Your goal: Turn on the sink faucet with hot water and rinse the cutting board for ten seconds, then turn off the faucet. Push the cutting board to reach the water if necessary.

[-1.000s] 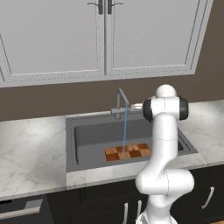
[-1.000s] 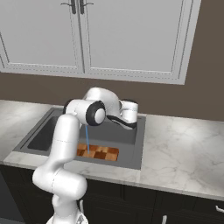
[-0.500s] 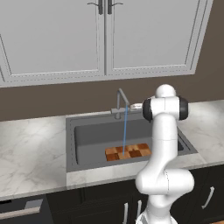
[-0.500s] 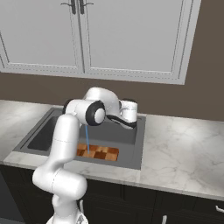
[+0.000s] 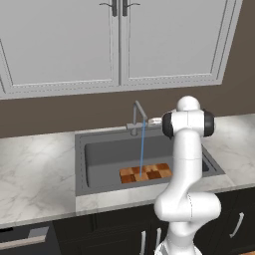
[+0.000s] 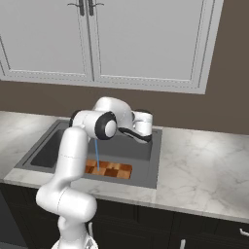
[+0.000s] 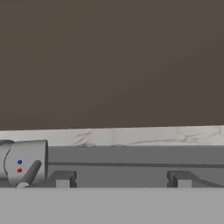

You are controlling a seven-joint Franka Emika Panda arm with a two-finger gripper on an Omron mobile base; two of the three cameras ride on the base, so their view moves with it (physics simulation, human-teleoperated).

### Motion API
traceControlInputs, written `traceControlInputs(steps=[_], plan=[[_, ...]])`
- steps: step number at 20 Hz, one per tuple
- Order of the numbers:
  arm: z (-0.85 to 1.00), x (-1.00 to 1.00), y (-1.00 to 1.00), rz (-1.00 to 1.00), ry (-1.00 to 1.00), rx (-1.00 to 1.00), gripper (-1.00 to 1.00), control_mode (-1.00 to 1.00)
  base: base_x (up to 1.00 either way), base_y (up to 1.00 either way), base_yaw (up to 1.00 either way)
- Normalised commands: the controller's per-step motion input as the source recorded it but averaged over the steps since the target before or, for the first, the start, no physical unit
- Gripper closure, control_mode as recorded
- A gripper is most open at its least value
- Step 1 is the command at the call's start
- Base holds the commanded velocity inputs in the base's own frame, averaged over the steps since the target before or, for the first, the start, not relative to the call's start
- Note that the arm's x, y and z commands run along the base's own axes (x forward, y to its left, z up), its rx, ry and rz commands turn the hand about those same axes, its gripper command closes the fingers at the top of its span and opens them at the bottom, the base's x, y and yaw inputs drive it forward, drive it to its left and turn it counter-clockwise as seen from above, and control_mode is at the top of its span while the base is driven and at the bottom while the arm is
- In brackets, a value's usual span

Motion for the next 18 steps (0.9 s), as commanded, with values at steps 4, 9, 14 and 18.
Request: traceControlInputs(steps=[4,9,14,18], plan=[[0.00,0.13,0.30,0.00,0.00,0.00,-1.00,-1.00,0.00,0.00,0.00],[0.00,0.08,0.32,0.00,0.00,0.00,-1.00,-1.00,0.00,0.00,0.00],[0.00,0.07,0.41,0.00,0.00,0.00,-1.00,-1.00,0.00,0.00,0.00],[0.00,0.04,0.48,0.00,0.00,0.00,-1.00,-1.00,0.00,0.00,0.00]])
